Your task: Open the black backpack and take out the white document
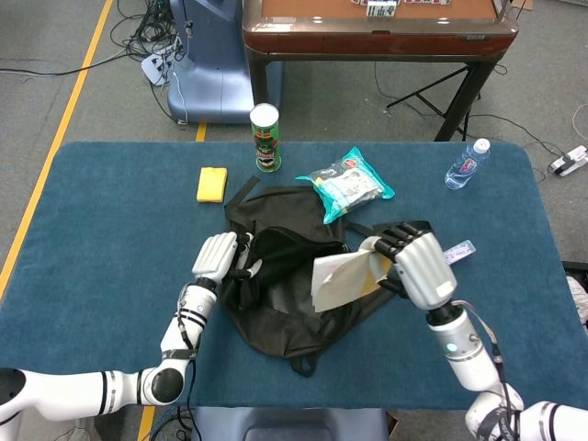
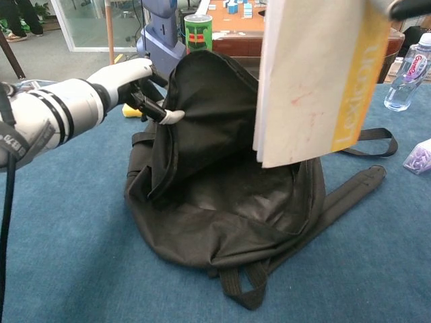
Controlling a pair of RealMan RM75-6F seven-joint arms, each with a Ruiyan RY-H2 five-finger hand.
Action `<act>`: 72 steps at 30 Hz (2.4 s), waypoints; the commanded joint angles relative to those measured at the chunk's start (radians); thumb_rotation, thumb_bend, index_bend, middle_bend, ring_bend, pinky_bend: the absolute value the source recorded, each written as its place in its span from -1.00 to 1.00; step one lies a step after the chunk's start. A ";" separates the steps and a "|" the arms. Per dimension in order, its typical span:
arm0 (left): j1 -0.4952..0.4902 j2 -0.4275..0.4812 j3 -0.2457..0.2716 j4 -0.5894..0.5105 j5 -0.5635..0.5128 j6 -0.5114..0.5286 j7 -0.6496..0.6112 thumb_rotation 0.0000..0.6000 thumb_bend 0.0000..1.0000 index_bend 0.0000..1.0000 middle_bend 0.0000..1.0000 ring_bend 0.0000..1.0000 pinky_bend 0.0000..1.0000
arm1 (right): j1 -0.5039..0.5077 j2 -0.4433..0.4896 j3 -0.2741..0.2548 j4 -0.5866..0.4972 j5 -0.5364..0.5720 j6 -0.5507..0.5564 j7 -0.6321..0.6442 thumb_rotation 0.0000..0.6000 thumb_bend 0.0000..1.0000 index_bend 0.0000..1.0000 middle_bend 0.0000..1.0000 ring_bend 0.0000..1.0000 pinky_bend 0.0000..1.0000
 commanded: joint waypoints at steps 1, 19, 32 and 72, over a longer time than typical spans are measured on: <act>0.017 0.032 0.042 -0.044 0.044 -0.015 0.010 1.00 -0.20 0.37 0.65 0.48 -0.33 | -0.036 0.056 0.036 -0.015 0.009 0.045 0.027 1.00 0.15 0.66 0.21 0.04 -0.03; 0.057 0.302 0.191 -0.366 0.166 -0.122 0.040 0.10 -0.59 -0.57 0.20 0.06 -0.59 | -0.060 0.104 0.088 0.048 0.148 -0.012 0.033 1.00 0.15 0.66 0.20 0.04 -0.03; 0.127 0.342 0.182 -0.343 0.287 -0.014 -0.049 -0.17 -0.59 -0.61 0.10 -0.02 -0.59 | -0.021 0.022 0.042 0.102 0.193 -0.157 0.031 1.00 0.15 0.66 0.20 0.04 -0.03; 0.318 0.433 0.194 -0.158 0.357 0.165 -0.131 1.00 -0.59 -0.38 0.04 -0.05 -0.61 | -0.049 0.070 0.000 0.065 0.286 -0.183 -0.077 1.00 -0.19 -0.12 -0.20 -0.32 -0.27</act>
